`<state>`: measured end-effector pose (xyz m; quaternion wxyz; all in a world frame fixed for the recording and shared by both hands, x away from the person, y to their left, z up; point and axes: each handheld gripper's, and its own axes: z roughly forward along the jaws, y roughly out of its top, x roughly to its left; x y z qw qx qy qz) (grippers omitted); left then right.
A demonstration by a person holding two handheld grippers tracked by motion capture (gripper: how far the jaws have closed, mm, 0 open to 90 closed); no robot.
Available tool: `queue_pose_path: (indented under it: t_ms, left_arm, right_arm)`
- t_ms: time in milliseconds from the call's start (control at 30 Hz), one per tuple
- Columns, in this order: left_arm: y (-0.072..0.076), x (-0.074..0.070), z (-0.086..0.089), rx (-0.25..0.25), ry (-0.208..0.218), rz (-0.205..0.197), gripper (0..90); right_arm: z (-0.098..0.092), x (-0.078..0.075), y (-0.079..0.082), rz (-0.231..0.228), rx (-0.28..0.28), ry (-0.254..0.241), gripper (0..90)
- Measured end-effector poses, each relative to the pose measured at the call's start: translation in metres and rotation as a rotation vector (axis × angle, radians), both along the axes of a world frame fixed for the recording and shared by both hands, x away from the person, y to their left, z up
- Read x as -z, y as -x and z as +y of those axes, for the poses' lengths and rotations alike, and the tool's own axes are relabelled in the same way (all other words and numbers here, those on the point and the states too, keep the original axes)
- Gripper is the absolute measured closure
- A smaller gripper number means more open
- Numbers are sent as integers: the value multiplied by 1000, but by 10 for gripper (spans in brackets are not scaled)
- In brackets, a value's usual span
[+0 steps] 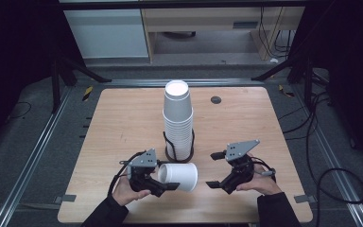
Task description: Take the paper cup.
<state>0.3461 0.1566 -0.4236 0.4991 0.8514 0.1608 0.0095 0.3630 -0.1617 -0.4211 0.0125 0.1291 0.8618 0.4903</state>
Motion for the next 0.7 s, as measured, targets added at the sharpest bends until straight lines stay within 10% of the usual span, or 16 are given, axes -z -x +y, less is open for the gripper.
queue_pose_path:
  t_ms: [700]
  left_arm:
    - [-4,-11,1,18,119,-18,216]
  right_arm:
    - [14,7,-1,43,-41,-84,30]
